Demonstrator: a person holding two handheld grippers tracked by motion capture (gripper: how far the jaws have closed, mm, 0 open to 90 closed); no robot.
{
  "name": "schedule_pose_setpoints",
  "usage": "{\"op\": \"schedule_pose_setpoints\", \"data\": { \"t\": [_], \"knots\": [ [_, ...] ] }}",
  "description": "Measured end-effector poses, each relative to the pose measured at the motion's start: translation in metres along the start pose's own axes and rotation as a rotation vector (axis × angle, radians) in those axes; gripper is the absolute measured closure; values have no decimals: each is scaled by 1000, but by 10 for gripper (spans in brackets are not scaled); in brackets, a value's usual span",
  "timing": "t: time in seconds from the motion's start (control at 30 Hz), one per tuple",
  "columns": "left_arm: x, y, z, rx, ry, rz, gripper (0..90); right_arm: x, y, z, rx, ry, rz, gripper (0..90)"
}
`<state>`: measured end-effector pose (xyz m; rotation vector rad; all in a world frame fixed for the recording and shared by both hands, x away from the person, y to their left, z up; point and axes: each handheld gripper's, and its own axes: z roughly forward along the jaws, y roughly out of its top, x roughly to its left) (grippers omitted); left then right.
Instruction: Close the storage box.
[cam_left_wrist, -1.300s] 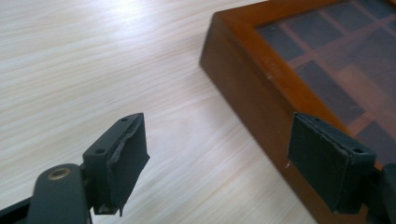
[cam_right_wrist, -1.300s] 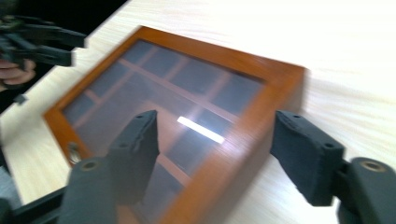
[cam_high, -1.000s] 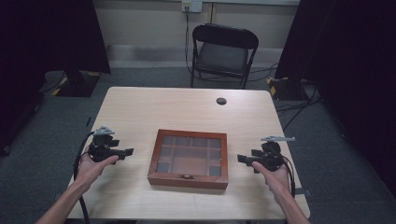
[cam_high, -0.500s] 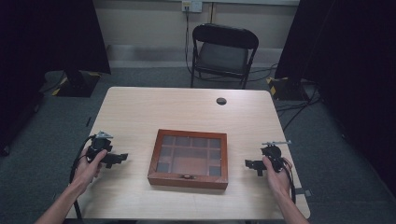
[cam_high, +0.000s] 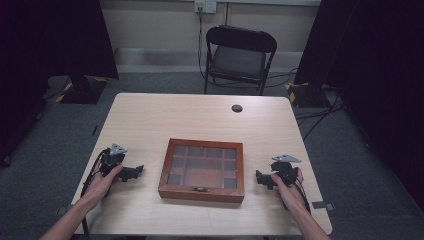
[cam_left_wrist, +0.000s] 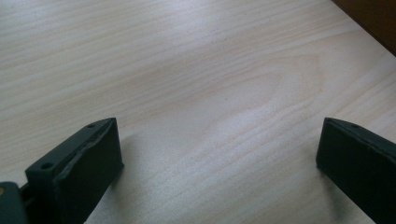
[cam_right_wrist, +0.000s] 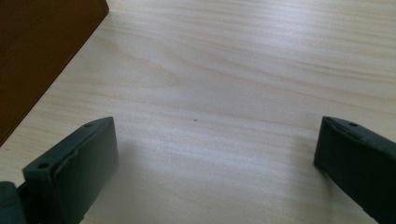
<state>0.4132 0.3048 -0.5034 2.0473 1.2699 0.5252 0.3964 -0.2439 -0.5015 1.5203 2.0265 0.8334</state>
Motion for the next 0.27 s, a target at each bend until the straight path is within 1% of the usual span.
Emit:
{"op": "schedule_pose_setpoints", "data": {
  "t": [0.27],
  "knots": [
    [0, 0, -1, 3, 10, 6, 0, 0, 0, 0, -1, -2, 4, 0]
  ]
}}
